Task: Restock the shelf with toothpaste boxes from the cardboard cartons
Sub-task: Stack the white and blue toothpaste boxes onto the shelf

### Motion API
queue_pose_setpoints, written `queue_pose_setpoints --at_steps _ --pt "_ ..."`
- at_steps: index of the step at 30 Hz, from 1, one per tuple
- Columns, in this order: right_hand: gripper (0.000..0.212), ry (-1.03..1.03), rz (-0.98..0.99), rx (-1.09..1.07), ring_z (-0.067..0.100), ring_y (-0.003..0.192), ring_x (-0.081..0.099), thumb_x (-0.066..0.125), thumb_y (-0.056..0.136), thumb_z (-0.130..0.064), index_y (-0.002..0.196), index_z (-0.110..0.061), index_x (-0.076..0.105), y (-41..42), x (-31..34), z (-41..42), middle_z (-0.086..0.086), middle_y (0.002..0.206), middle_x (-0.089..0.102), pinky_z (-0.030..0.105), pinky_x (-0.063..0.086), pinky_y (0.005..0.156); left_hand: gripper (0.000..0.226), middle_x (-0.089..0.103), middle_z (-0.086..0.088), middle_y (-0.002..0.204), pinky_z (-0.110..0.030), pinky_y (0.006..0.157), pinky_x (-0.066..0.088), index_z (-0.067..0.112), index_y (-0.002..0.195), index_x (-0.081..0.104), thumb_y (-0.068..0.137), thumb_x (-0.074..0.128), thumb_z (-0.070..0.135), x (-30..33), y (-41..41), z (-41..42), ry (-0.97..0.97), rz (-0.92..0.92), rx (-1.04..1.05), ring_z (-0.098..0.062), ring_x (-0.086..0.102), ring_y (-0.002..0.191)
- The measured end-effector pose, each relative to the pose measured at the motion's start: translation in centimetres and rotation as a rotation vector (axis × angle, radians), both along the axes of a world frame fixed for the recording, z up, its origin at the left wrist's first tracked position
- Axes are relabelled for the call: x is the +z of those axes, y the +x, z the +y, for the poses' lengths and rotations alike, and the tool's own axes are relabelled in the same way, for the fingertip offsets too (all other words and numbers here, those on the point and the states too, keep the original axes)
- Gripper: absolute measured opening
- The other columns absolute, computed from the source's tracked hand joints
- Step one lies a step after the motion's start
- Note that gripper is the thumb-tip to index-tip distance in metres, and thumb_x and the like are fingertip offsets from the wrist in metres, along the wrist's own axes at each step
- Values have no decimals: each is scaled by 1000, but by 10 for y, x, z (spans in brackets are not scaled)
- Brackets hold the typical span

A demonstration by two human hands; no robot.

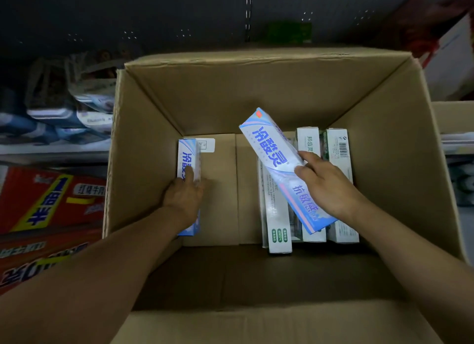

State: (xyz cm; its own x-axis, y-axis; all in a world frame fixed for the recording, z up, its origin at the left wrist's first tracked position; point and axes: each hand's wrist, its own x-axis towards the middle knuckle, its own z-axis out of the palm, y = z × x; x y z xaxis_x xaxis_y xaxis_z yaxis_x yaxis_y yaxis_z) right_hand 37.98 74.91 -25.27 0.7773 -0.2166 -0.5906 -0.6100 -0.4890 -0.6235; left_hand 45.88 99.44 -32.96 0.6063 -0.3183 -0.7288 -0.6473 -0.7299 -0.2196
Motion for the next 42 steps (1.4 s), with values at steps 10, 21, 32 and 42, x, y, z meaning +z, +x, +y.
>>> queue_pose_setpoints --at_steps 10,21,32,42 --pt "34 -16 4 -20 8 77 59 38 99 -35 131 -21 42 -6 -8 1 0 104 58 19 37 55 62 -8 -15 153 -59 108 21 23 142 22 91 55 32 -18 -5 5 164 -143 -389 -42 -1 140" --pt "35 28 15 -62 0 69 58 40 98 -36 129 -19 43 -12 -11 6 -9 90 55 16 35 51 98 -18 -13 155 -45 106 38 26 146 13 73 78 31 -19 7 8 64 15 -342 -49 -12 139" --pt "28 40 2 -105 4 72 60 40 99 -34 123 -21 44 -21 -4 -4 -2 102 58 13 36 50 107 -18 -17 154 -40 115 19 13 149 -6 80 72 36 -21 9 -7 -328 -12 528 -34 -4 144" --pt "23 65 -8 -149 8 76 61 42 98 -32 120 -26 47 -21 -7 -8 0 104 61 23 38 57 108 -21 3 156 -44 115 9 19 149 -12 80 70 37 -20 1 -12 -267 67 542 -35 -13 143"
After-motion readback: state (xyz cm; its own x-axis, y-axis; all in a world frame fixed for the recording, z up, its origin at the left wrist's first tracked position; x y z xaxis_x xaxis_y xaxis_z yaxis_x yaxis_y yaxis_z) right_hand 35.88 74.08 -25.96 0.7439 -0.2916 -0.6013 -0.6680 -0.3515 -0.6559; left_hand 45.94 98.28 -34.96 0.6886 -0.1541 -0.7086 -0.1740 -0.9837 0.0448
